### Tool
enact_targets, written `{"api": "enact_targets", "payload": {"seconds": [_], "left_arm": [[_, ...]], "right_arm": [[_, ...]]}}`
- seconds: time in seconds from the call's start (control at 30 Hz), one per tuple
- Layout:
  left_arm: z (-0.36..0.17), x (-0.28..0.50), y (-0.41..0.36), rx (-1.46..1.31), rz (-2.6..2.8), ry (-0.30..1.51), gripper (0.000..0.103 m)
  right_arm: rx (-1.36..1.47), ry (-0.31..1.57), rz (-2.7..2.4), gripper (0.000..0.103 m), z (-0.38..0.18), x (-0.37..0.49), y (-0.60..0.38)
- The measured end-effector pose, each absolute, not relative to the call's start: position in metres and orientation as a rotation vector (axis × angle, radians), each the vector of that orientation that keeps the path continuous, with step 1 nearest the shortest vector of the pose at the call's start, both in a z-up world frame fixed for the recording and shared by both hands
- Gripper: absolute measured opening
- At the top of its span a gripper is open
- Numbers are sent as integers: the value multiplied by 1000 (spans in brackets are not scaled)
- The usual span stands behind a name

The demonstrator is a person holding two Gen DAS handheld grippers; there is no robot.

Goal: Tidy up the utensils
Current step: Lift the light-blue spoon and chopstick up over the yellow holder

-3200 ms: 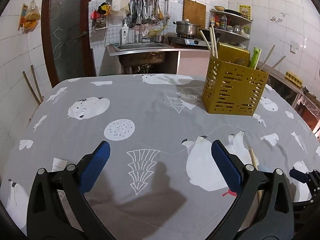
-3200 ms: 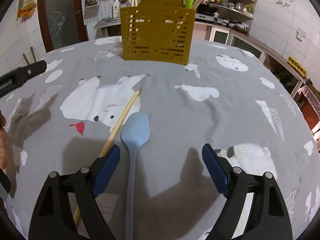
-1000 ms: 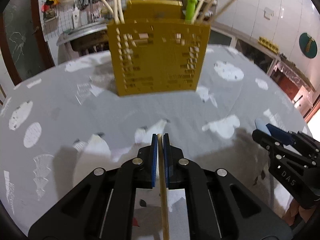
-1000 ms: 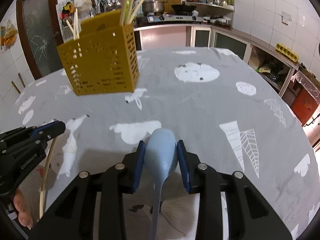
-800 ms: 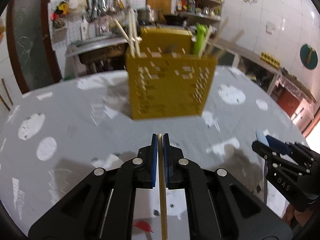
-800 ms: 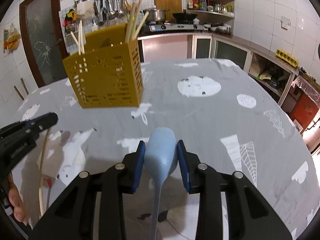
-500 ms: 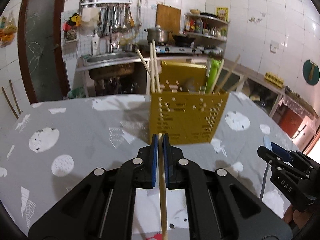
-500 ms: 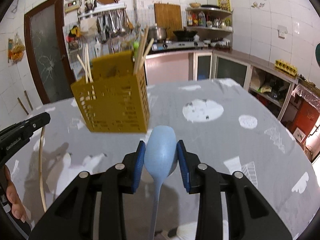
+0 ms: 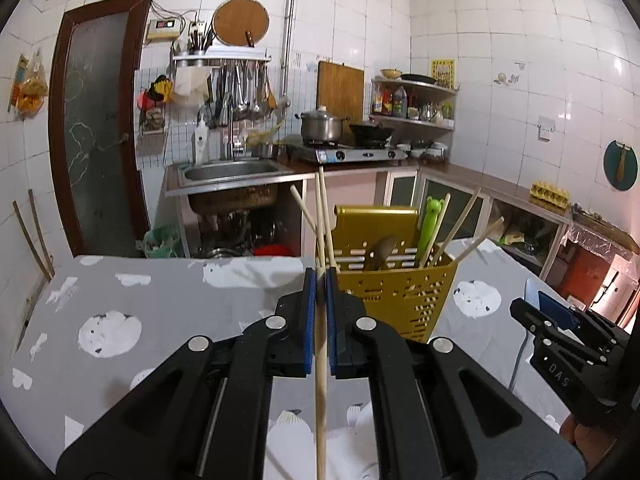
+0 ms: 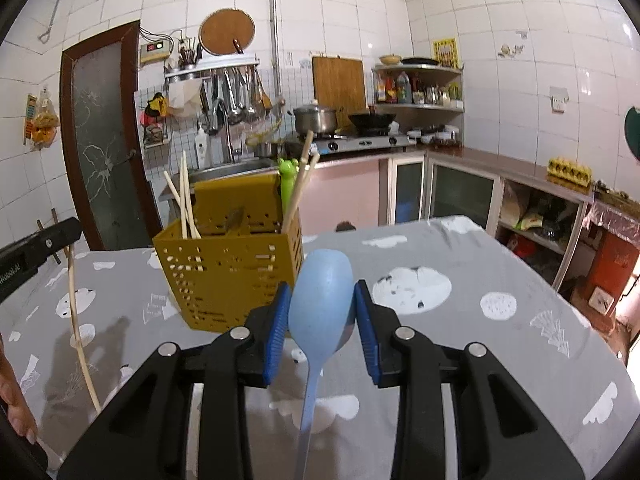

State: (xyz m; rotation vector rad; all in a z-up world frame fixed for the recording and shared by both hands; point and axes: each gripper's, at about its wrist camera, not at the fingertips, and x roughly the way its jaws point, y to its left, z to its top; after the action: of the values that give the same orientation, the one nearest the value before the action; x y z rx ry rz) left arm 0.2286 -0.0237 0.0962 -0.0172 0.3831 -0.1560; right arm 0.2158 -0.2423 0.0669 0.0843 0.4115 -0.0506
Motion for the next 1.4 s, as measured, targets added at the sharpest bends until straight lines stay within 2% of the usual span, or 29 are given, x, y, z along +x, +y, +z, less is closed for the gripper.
{"api": "enact_targets", "payload": {"seconds": [0.93, 1.4], "left_arm": [[117, 221, -11, -41, -185, 312, 3], [157, 232, -15, -47, -222, 267, 3]], "right_arm": [[72, 335, -3, 33, 84, 219, -237], [74, 277, 21, 33, 124, 239, -234]]}}
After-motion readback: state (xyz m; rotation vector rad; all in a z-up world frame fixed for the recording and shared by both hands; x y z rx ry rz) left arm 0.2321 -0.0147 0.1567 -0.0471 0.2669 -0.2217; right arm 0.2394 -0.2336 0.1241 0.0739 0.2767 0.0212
